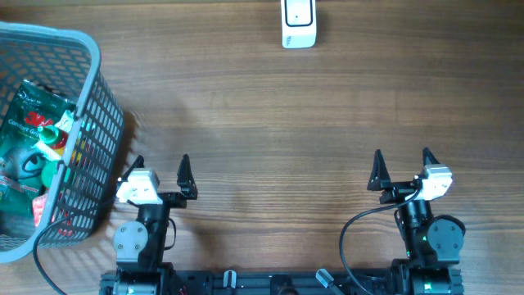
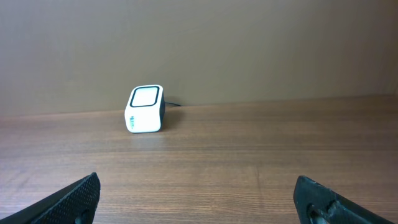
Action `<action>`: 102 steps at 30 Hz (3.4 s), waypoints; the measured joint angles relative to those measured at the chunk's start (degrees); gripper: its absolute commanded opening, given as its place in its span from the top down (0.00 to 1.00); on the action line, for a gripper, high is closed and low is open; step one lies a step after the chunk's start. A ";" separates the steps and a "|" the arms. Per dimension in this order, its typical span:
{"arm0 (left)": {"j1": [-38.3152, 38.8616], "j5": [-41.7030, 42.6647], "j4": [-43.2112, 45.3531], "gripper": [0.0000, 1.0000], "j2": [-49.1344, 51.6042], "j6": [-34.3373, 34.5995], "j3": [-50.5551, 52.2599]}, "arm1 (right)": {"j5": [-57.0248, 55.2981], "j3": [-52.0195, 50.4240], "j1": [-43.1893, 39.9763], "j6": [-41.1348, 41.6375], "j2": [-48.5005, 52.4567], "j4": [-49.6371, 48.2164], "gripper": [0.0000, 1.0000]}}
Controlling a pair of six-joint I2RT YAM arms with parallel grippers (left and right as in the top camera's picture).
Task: Scan the item barcode
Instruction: 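Move the left gripper toward the grey basket, then reach into the basket and grasp the red-capped yellow bottle with left gripper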
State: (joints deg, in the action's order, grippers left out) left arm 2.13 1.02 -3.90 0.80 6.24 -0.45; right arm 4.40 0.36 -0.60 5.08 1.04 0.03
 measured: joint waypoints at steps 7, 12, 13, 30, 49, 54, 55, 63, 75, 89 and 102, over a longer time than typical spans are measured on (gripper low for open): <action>0.00 -0.02 0.00 0.00 0.15 0.00 0.02 | 0.00 0.00 0.00 0.00 0.00 0.00 0.00; 0.02 0.00 0.00 0.00 0.17 0.00 0.02 | 0.00 0.00 0.00 0.00 0.00 0.00 0.00; 0.00 0.00 0.00 0.00 0.17 0.00 0.02 | 0.00 0.00 0.00 0.00 0.00 0.00 0.00; 0.00 3.04 0.28 0.00 0.17 3.02 0.02 | 0.00 0.00 0.00 0.00 0.00 0.00 0.00; 0.00 10.25 -11.13 0.00 4.00 4.37 -11.93 | 0.00 0.00 0.00 0.00 0.00 0.00 0.00; 0.02 10.29 -13.33 0.00 10.14 4.37 -16.79 | 0.00 0.00 0.00 0.00 0.00 0.00 0.00; 0.02 10.40 -13.84 0.00 11.91 4.39 -18.43 | 0.00 0.00 0.00 0.00 0.00 0.00 0.00; 0.02 10.47 -22.97 0.00 28.33 4.42 -38.10 | 0.00 0.00 0.00 0.00 -0.04 0.00 0.00; 0.02 24.02 -42.56 0.00 39.01 5.07 -51.74 | 0.00 0.00 0.00 0.00 -0.04 0.02 0.00; 0.07 10.36 -59.04 0.00 62.79 8.26 -90.38 | 0.00 0.00 0.00 0.00 -0.04 0.04 0.00; -24.09 -10.45 -70.58 0.00 77.29 21.99 -106.64 | 0.00 0.00 0.00 0.00 -0.04 0.02 0.00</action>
State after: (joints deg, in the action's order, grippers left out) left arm -21.96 -9.43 -74.48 78.08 28.23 -107.09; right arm 4.40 0.36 -0.60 5.08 0.99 0.05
